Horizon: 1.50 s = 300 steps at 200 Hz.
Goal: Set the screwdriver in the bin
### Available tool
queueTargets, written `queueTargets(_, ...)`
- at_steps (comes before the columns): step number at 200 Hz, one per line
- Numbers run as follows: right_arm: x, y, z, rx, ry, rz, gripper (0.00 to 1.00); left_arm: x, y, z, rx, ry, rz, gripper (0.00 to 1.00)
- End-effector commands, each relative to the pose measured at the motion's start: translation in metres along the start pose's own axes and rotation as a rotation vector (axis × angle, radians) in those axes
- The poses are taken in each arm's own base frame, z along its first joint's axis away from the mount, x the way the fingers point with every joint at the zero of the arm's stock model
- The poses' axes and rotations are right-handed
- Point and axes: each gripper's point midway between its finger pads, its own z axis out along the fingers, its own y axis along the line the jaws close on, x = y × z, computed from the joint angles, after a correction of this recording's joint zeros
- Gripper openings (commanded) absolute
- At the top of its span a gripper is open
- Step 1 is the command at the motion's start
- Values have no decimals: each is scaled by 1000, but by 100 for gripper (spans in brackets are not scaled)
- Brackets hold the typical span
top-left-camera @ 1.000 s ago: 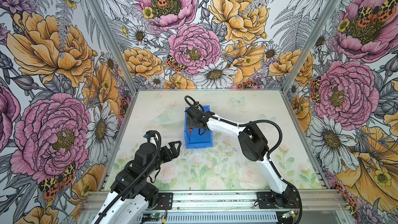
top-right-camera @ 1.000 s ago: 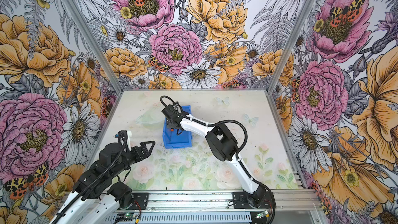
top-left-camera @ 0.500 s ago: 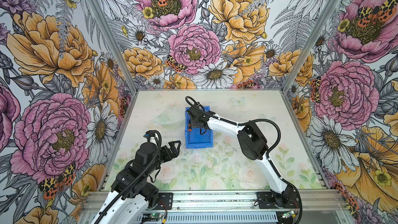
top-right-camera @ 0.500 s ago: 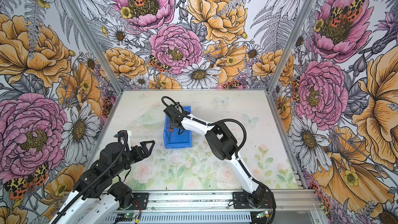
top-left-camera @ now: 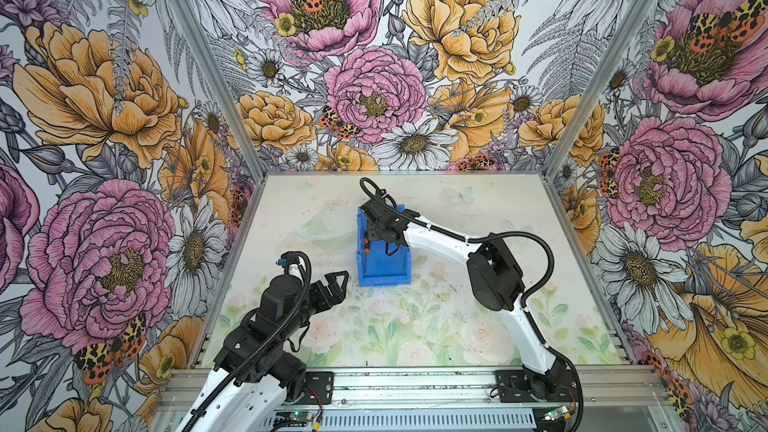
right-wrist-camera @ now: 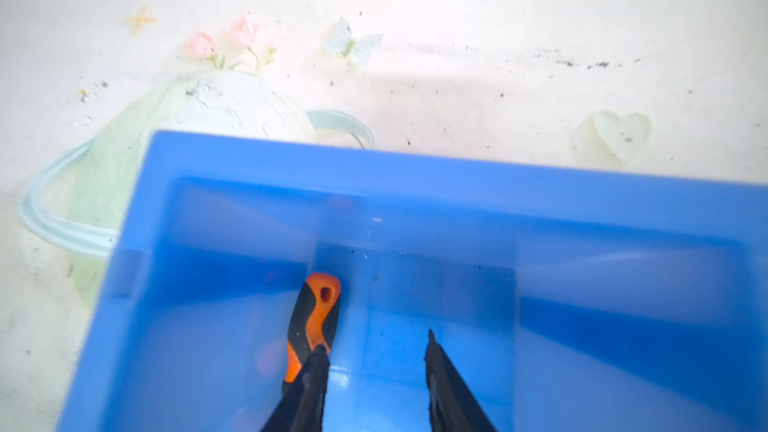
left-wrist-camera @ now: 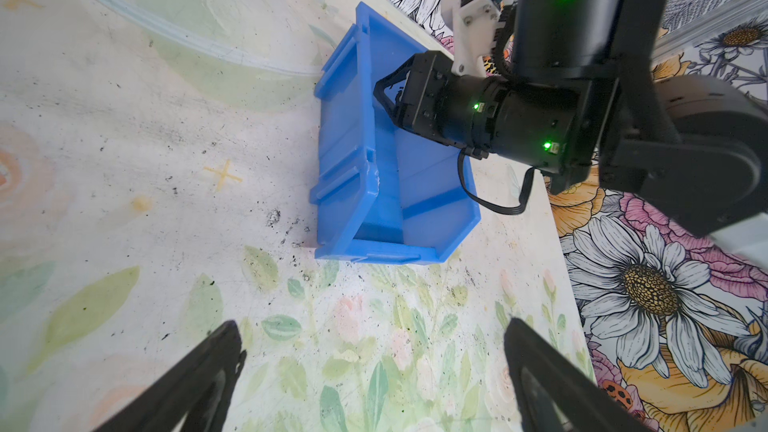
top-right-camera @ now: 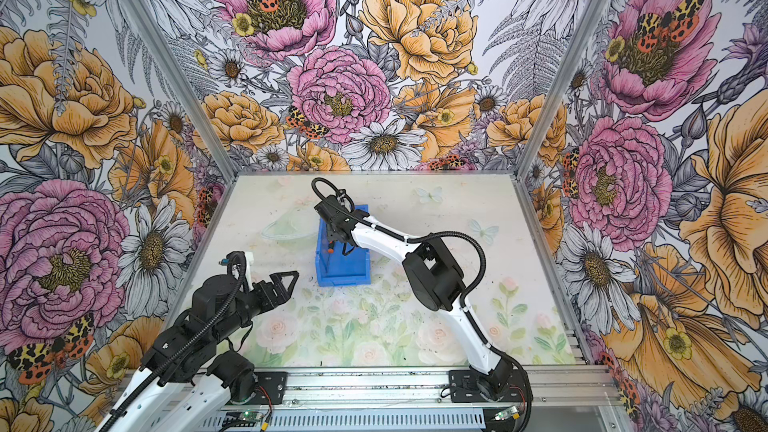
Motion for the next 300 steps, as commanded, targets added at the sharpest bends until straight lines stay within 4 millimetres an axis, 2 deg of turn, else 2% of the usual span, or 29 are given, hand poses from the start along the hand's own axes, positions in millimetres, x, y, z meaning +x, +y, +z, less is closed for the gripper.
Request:
queueTargets(1, -32, 11, -42, -33, -100, 24, 42, -2, -5, -2, 22, -14, 13, 99)
queueTargets(52, -37, 36, -91, -64, -171, -81, 45, -6, -7, 0, 23, -20, 34, 99)
queueTargets(82, -32, 22, -126, -42, -201, -82, 51, -8, -13, 6, 41, -16, 63, 99)
queueTargets(103, -24, -2, -155, -14, -216, -57, 59, -12, -18, 6, 62, -34, 86, 99)
queueTargets(127, -10, -39, -184, 39, -233, -38, 70, -17, -20, 7, 65, -55, 110, 99)
queueTargets(160, 6, -90, -223, 106, -290, -15, 86, -19, -17, 21, 34, -51, 153, 99)
queueTargets(193, 27, -145, -229, 188, -285, -17, 92, -22, -23, 39, 28, -38, 287, 99)
queueTargets(209, 30, -171, -230, 237, -279, -38, 97, -33, -18, 45, -24, -70, 347, 99)
queueTargets(219, 31, -181, -231, 257, -278, -73, 99, -42, -13, 50, -71, -92, 368, 99)
queueTargets(227, 29, -197, -231, 293, -276, -85, 99, -49, -6, 54, -112, -104, 374, 99)
queueTargets(253, 32, -225, -227, 337, -268, -141, 99, -73, 25, 65, -225, -131, 309, 99)
queueTargets(276, 40, -257, -223, 387, -268, -92, 99, -92, 51, 67, -293, -144, 239, 98)
queueTargets(300, 48, -291, -225, 457, -278, -5, 100, -107, 67, 68, -336, -182, 224, 99)
